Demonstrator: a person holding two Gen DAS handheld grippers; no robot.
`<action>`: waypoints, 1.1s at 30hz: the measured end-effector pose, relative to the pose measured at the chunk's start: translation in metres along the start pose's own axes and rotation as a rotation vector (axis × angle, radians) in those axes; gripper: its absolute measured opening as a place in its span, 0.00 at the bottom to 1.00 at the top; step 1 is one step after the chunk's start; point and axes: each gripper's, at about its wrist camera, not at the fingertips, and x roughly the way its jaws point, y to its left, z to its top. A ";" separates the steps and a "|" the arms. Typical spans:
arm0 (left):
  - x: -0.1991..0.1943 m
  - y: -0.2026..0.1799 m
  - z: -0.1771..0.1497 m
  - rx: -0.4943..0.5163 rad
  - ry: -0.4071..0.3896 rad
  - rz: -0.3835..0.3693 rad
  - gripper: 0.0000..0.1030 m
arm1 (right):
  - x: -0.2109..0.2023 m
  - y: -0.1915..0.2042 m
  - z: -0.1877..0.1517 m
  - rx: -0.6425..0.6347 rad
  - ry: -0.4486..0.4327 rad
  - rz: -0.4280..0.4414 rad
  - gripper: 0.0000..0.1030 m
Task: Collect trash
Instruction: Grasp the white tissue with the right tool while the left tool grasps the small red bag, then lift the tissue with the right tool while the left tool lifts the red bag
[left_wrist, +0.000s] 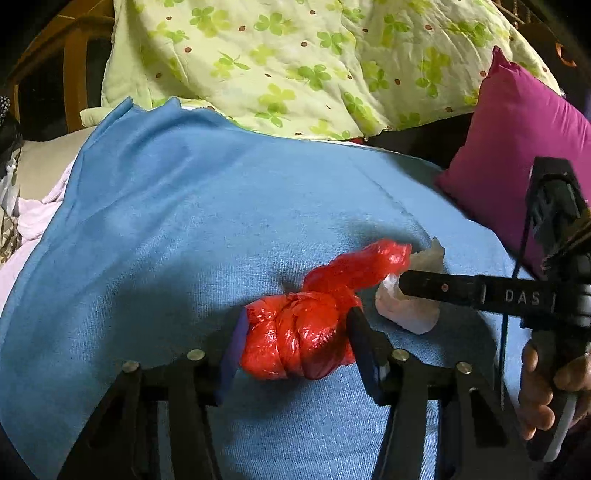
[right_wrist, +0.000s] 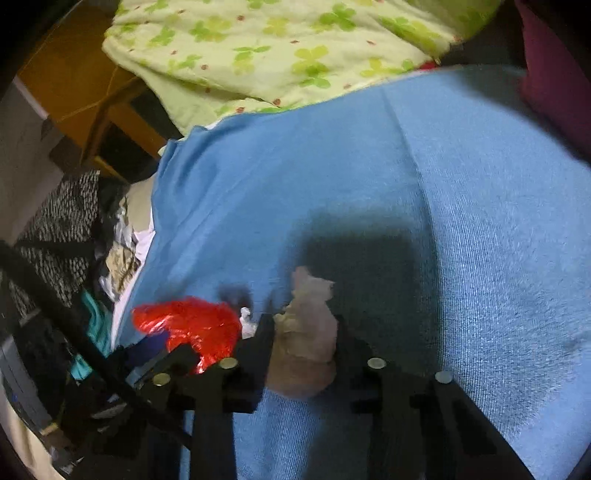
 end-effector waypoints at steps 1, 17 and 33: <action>-0.002 -0.002 -0.001 0.011 -0.003 0.006 0.47 | -0.002 0.003 -0.001 -0.014 -0.008 -0.005 0.29; -0.062 -0.029 0.006 0.055 -0.088 0.041 0.36 | -0.087 0.014 -0.020 -0.060 -0.148 -0.034 0.29; -0.161 -0.105 0.008 0.176 -0.247 0.158 0.36 | -0.214 0.019 -0.073 -0.076 -0.364 -0.053 0.29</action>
